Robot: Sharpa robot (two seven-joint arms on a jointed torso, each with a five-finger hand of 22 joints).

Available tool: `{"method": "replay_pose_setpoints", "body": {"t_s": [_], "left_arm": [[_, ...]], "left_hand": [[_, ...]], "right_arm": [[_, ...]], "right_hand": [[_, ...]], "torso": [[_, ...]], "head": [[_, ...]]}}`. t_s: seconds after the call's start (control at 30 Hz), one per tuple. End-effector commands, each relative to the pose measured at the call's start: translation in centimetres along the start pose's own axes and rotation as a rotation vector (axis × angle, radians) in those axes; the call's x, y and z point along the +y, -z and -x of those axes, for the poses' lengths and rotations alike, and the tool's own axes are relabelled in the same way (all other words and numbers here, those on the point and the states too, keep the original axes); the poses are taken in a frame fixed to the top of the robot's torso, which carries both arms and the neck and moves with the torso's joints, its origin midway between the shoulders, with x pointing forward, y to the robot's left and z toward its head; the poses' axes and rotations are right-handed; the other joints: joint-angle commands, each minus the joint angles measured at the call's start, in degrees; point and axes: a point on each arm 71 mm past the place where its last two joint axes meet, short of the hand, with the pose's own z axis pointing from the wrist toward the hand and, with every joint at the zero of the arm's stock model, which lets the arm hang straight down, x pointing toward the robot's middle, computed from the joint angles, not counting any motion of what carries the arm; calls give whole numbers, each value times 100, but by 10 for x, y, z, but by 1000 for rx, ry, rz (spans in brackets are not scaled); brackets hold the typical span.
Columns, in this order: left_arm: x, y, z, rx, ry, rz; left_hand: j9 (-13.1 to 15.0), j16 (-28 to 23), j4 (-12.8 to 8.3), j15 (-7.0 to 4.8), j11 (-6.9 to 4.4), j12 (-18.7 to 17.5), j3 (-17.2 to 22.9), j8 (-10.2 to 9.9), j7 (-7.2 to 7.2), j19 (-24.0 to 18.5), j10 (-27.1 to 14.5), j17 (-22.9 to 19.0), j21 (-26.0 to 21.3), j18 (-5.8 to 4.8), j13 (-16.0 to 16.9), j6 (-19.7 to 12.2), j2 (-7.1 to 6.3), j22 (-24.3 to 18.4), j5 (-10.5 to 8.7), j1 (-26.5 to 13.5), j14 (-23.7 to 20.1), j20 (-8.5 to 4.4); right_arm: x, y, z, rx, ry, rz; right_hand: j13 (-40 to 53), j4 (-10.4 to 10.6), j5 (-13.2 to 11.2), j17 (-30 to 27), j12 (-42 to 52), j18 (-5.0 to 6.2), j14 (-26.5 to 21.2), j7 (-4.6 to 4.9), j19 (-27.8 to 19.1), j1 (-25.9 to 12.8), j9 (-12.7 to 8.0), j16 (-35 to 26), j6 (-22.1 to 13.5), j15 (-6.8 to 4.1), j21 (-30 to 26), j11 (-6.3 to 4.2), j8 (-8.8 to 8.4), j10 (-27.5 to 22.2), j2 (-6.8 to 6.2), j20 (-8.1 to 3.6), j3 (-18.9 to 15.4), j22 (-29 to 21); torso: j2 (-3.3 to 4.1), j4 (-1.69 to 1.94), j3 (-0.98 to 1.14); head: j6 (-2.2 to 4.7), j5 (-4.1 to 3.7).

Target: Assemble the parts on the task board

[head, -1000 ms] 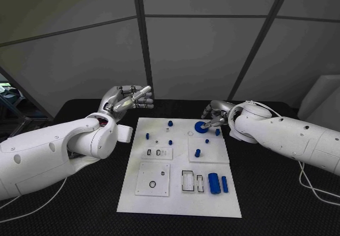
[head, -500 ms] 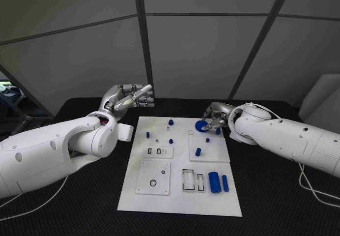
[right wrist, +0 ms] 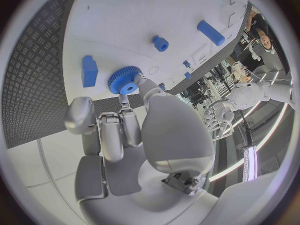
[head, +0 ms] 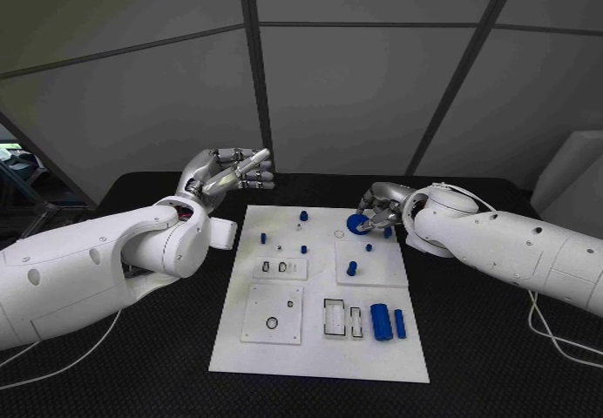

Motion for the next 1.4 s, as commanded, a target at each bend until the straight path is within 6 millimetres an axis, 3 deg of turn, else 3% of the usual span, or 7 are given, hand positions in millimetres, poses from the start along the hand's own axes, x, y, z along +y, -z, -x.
{"method": "replay_pose_setpoints", "body": {"t_s": [0.03, 0.27, 0.47, 0.63, 0.77, 1.07, 1.4], "left_arm": [[-1, 0, -1, 14, 3, -7], [-1, 0, -1, 13, 3, -7], [-1, 0, -1, 12, 2, -7], [-1, 0, 0, 12, 2, -6], [-1, 0, 0, 12, 2, -6], [-1, 0, 1, 11, 1, -6], [-1, 1, 1, 10, 1, -5]], "left_hand": [[-8, -30, 3, 16, -1, -37, -35, -37, 50, -12, -25, 6, -18, 15, -3, -52, 42, -6, -4, -6, -42, 41], [-9, -35, 0, 16, -1, -43, -37, -42, 50, -11, -26, 8, -19, 15, -3, -53, 46, -8, -4, -3, -41, 42], [-9, -35, 0, 16, -1, -43, -37, -42, 50, -11, -26, 8, -19, 15, -3, -53, 46, -8, -4, -3, -41, 42], [-9, -35, 0, 16, -1, -43, -37, -42, 50, -11, -26, 8, -19, 15, -3, -53, 46, -8, -4, -3, -41, 42], [-9, -35, 0, 16, -1, -43, -37, -42, 50, -11, -26, 8, -19, 15, -3, -53, 46, -8, -4, -3, -41, 42], [-9, -35, 0, 16, -1, -43, -37, -42, 50, -11, -26, 8, -19, 15, -3, -53, 46, -8, -4, -3, -41, 42], [-9, -35, 0, 16, -1, -43, -37, -42, 50, -11, -26, 8, -19, 15, -3, -53, 46, -8, -4, -3, -41, 42]], "right_arm": [[0, 0, 1, -24, 50, 10], [0, -1, -1, -29, 73, 13], [2, 0, -2, -36, 77, 24], [4, 1, 0, -72, 78, 42], [7, 2, 2, -109, 79, 57], [16, 9, 7, -189, 83, 97], [41, 16, 6, -217, 93, 160]], "right_hand": [[503, -22, -77, 918, 23, -116, 459, 0, 17, 29, -9, 32, 63, -2, 32, -26, 43, 28, 50, -29, 70, 17], [501, -67, -153, 928, 17, -117, 461, 3, 14, 51, -32, 36, 53, -3, 36, -25, 34, 25, 54, -31, 123, 22], [510, -124, -62, 942, 17, -119, 463, 13, 15, 76, -51, 41, 86, 2, 45, -19, 45, 27, 68, -29, 209, 37], [559, -153, 80, 957, 49, -123, 466, -34, 30, 47, -33, 45, 434, -15, 69, -55, 176, 61, 149, -33, 379, 79], [578, -160, 153, 961, 59, -126, 467, -84, 42, 7, -45, 46, 578, -52, 84, -100, 185, 76, 182, -62, 487, 106], [586, -212, 395, 972, 50, -138, 470, -82, 69, -108, -130, 48, 625, -68, 116, -108, 37, 82, 82, -91, 693, 163], [588, -220, 425, 964, 48, -143, 468, -75, 86, -163, -148, 45, 633, -63, 132, -102, -6, 85, 25, -89, 729, 194]], "torso": [[4, -1, 2], [1, 0, 2], [-1, -3, 6], [-3, -1, 3], [0, -4, 5], [-4, 1, -5], [1, 7, 2]], "head": [[-2, 2], [-16, 4], [-27, 5], [-32, -6], [-28, 2], [-1, 10], [21, 39]]}}
